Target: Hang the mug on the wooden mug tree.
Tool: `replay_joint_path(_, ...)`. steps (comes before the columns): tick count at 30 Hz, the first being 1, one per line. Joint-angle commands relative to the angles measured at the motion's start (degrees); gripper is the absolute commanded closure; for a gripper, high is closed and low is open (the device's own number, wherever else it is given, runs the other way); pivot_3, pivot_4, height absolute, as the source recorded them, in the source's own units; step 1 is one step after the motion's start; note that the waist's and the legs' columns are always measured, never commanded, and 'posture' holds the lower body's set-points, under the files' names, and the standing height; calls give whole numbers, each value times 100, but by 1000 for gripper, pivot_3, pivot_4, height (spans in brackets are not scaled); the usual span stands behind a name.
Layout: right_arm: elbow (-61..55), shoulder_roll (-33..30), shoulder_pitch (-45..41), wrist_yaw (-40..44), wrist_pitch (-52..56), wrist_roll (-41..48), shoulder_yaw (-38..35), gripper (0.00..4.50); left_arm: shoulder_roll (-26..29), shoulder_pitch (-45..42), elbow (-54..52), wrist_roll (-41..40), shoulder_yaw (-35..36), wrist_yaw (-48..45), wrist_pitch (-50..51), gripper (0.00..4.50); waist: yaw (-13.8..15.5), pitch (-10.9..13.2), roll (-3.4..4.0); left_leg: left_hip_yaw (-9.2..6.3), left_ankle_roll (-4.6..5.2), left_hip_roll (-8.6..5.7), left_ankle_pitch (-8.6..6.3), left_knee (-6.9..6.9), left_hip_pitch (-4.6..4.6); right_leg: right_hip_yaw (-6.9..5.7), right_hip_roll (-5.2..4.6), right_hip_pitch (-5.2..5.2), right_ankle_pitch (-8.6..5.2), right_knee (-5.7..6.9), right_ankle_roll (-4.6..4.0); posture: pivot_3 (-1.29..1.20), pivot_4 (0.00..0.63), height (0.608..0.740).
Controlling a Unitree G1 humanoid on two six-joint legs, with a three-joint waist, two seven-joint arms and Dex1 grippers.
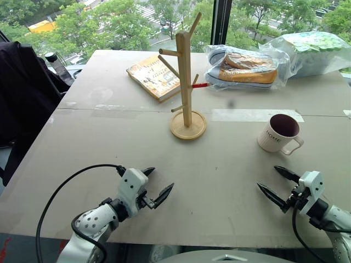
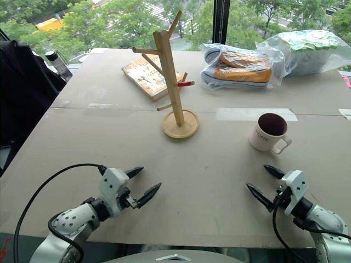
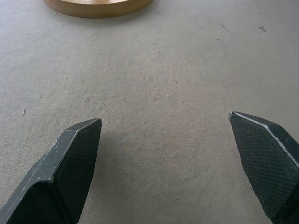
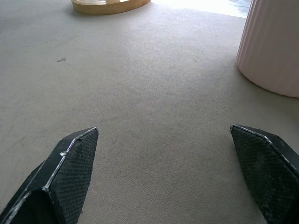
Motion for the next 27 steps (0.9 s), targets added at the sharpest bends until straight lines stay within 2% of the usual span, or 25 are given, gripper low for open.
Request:
replay_joint_path(1, -115, -17, 40, -7, -90, 72, -130, 34, -4, -20, -153, -57, 104, -26, -138, 0, 0, 0, 0, 0, 0, 0, 0, 0, 0, 0, 0, 0, 0, 0, 0, 0, 150, 740)
replay_joint_path(20, -215, 81, 140, -341, -12, 24, -184, 34, -107, -221, 55, -119, 99, -156, -305, 0, 1, -1, 1, 1, 0, 0, 0, 0, 0, 0, 1, 0, 0, 0, 0, 0, 150, 740)
replay_joint_path(23, -235, 153, 95, -604, 82, 41, -288, 34, -104, -493, -37, -253, 119, -154, -127, 0, 6, -1, 0, 1, 0, 0, 0, 0, 0, 0, 1, 0, 0, 1, 1, 0, 150, 740)
replay_joint_path(27, -432, 475, -33, -1339, 478, 278, -541, 34, 110, -1401, -241, -547, 60, -252, 449, 0, 15, -4, 1, 0, 0, -1, 1, 8, 0, -3, 1, 2, 1, 10, 2, 0, 150, 740)
